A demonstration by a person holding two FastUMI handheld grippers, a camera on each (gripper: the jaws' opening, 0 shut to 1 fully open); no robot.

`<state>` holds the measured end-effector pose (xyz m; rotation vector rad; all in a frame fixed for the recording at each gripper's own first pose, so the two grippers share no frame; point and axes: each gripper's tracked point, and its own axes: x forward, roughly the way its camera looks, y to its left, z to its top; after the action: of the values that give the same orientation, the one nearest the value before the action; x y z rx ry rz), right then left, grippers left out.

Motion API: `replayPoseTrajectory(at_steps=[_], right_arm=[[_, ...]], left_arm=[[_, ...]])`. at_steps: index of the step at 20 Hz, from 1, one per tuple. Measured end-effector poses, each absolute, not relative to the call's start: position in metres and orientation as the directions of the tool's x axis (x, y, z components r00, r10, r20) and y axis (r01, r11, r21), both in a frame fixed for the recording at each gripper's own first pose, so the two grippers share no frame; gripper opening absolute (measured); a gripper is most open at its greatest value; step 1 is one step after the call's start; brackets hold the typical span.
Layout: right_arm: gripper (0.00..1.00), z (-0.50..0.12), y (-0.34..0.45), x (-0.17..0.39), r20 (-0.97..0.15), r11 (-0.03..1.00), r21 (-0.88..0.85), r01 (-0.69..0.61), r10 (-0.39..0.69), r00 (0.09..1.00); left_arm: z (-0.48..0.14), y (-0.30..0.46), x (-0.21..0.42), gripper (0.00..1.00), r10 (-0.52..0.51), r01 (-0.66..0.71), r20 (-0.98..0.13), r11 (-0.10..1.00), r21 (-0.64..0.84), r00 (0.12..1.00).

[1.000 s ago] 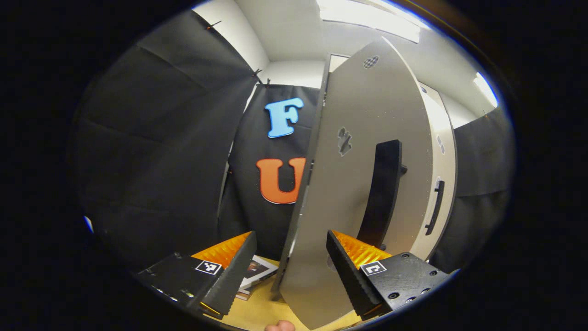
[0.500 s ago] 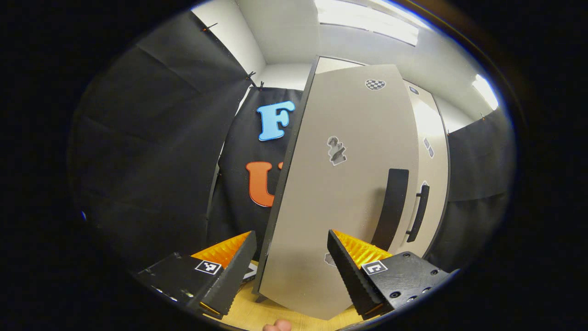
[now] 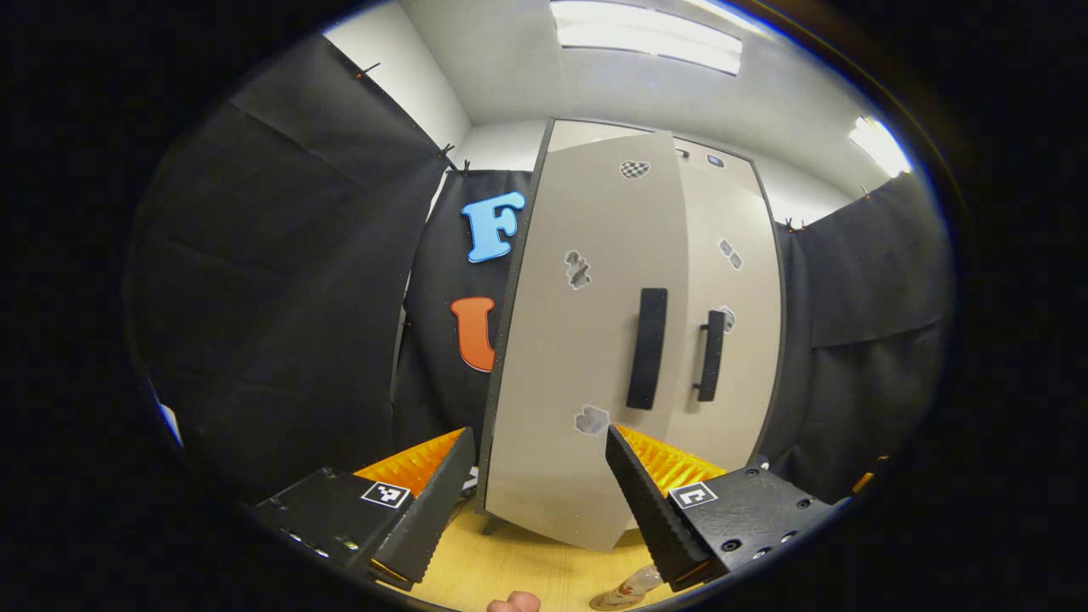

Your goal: Grasp the bottle in the cabinet with the left hand and place it on the coaster, then close the right door with the right hand and the left door with the left hand.

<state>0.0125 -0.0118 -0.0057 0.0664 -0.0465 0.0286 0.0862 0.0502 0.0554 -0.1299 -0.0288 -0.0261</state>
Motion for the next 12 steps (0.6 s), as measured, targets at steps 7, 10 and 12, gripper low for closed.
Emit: replayPoseTrajectory(at_steps=[7,10,12], right_arm=[[0.96,-0.016,-0.004,0.014,0.019,0.995,0.075,-0.062,0.061,0.998],[0.96,-0.031,-0.005,0.014,-0.028,0.996,0.067,-0.059,0.061,0.998],[0.94,-0.032,-0.004,0.013,-0.043,0.995,0.073,-0.064,0.067,0.997]], left_arm=[[0.004,0.007,0.036,0.99,-0.053,0.052,-0.004,0.989,-0.136,0.999],[-0.013,0.001,0.017,1.00,-0.024,0.020,-0.027,0.990,-0.141,0.999],[-0.009,-0.004,0.010,0.95,-0.009,0.008,-0.005,0.992,-0.129,1.000]])
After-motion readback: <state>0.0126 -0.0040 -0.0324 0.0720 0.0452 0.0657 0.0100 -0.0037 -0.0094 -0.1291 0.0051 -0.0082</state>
